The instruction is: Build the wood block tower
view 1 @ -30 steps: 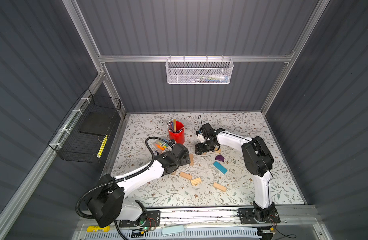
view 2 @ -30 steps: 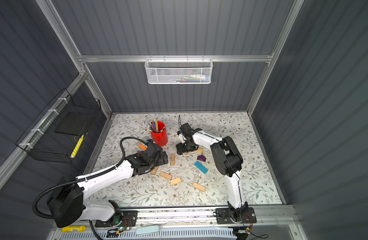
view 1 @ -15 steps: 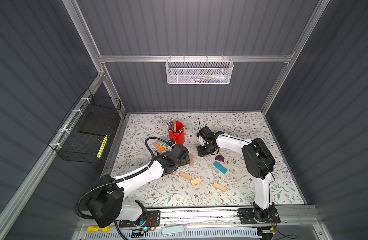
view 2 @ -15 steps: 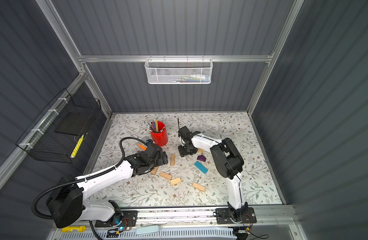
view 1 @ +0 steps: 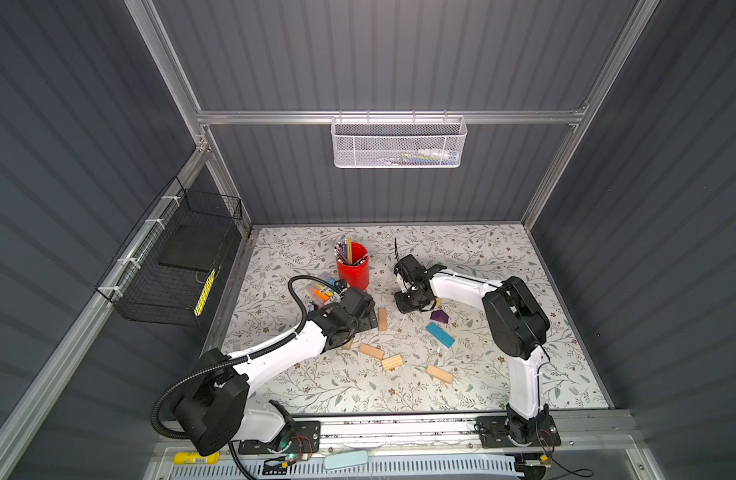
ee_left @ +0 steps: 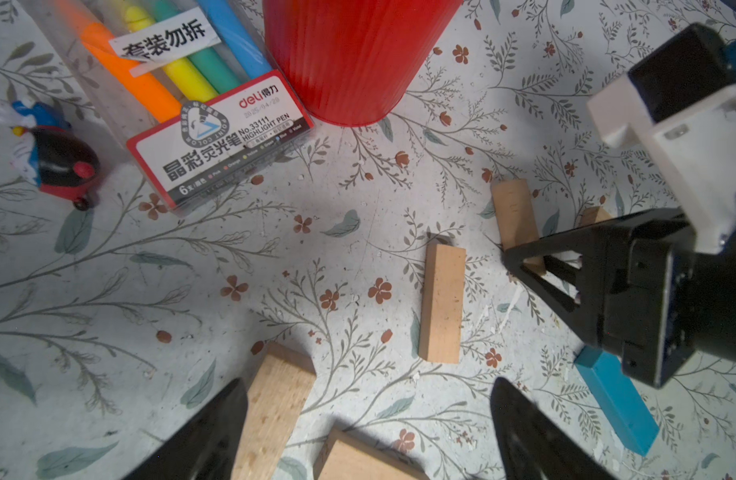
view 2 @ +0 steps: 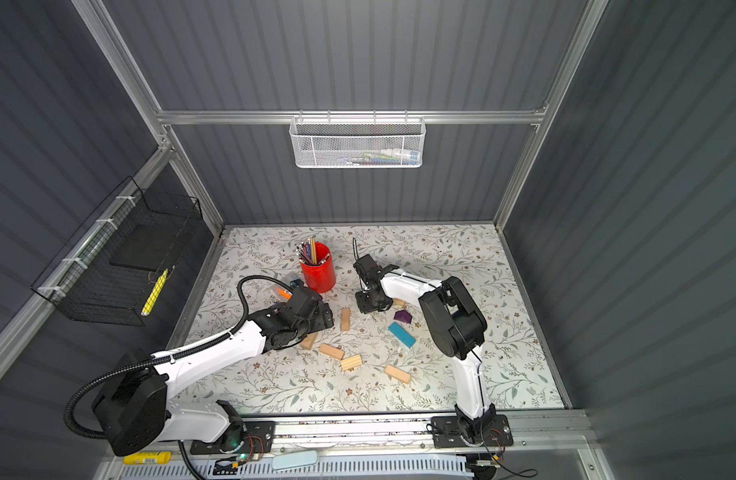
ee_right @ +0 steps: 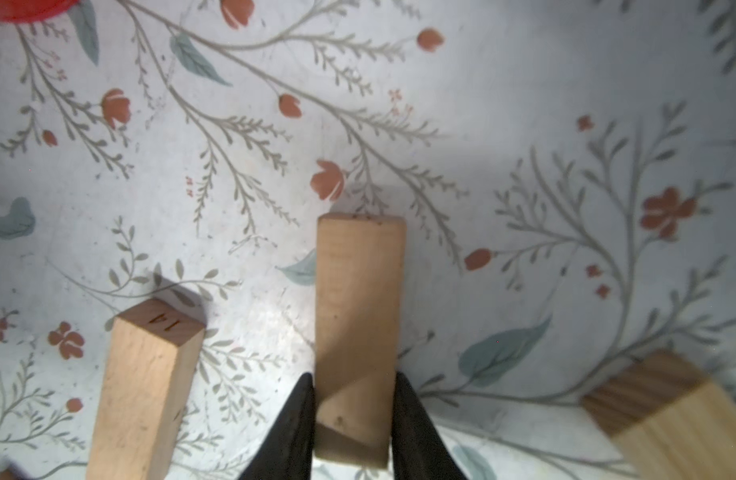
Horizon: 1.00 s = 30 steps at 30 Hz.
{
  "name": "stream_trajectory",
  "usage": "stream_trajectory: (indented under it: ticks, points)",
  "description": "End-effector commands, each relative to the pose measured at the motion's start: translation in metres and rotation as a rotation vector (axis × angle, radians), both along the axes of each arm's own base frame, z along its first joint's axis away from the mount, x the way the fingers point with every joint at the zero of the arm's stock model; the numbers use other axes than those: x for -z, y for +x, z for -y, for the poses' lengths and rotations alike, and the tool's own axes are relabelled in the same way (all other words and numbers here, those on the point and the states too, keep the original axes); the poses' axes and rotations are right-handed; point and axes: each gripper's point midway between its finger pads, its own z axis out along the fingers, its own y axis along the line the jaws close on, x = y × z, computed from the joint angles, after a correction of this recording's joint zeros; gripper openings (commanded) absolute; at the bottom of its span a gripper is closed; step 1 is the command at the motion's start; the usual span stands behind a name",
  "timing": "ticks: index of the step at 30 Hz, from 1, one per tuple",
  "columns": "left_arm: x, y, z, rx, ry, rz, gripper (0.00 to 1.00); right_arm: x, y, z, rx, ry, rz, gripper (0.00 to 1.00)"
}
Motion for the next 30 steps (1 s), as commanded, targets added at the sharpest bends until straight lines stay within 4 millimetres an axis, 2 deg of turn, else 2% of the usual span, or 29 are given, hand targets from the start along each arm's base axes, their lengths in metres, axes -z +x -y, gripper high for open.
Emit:
stream_trajectory:
  ticks: [1, 8, 14, 19, 22, 25, 28, 30]
  points:
    - [0.000, -0.001, -0.001, 0.003, -0.023, -0.005, 0.91, 0.001, -0.022, -0.001, 0.062, 0.015, -0.058, 0.29]
    - [-0.001, -0.001, -0.001, 0.010, -0.043, -0.009, 0.88, 0.000, -0.048, 0.007, 0.181, 0.006, -0.090, 0.27]
    - [0.000, 0.000, 0.002, 0.017, -0.057, -0.012, 0.85, 0.010, -0.063, -0.006, 0.214, 0.021, -0.127, 0.27]
    - [0.001, 0.000, 0.006, 0.030, -0.064, -0.022, 0.84, 0.008, -0.066, -0.016, 0.239, 0.029, -0.110, 0.29]
    - [0.002, 0.001, 0.006, 0.032, -0.065, -0.022, 0.83, 0.009, -0.066, -0.015, 0.257, 0.012, -0.103, 0.30]
    - [0.001, 0.001, 0.008, 0.037, -0.064, -0.024, 0.83, 0.006, -0.064, -0.016, 0.258, 0.019, -0.097, 0.33]
    - [0.000, 0.002, 0.007, 0.038, -0.062, -0.021, 0.83, -0.002, -0.062, -0.017, 0.251, 0.028, -0.077, 0.41]
    - [-0.001, 0.002, 0.008, 0.039, -0.065, -0.018, 0.83, -0.007, -0.060, -0.017, 0.245, 0.032, -0.068, 0.43]
